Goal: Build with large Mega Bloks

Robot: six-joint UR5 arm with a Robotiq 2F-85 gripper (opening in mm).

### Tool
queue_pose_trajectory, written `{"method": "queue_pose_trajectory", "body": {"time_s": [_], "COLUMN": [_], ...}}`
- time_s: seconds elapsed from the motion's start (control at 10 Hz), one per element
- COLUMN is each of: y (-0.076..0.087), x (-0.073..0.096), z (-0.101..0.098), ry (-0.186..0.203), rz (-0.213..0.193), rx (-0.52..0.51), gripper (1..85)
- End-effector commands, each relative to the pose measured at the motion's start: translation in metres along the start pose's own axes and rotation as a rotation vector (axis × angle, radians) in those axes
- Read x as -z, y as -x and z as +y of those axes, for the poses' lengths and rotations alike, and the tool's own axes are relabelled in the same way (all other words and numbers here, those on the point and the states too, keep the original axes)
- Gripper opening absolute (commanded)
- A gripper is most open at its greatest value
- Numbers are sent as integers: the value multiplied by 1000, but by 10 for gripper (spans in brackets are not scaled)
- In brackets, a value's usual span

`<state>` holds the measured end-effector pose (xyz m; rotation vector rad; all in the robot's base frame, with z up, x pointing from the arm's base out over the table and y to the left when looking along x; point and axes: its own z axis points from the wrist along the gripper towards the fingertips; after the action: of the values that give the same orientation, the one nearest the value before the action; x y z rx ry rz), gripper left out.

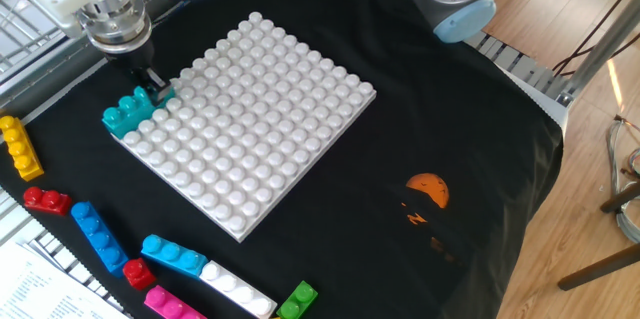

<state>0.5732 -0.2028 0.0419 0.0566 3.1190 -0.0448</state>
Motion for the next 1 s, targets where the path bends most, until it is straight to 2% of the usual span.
{"method": "queue_pose_trajectory", "body": {"time_s": [0.0, 0.2, 0.4, 0.5, 0.7, 0.9], "y": [2, 1, -1, 2, 6, 12], "x": [-2, 2, 9, 6, -2, -1], "z": [2, 4, -1, -3, -1, 4], "ry": [27, 46, 36, 36, 32, 47], "rz": [-12, -8, -1, -14, -29, -55], "rx": [11, 33, 78, 104, 124, 195], "gripper": [13, 17, 43, 120, 157, 350]}}
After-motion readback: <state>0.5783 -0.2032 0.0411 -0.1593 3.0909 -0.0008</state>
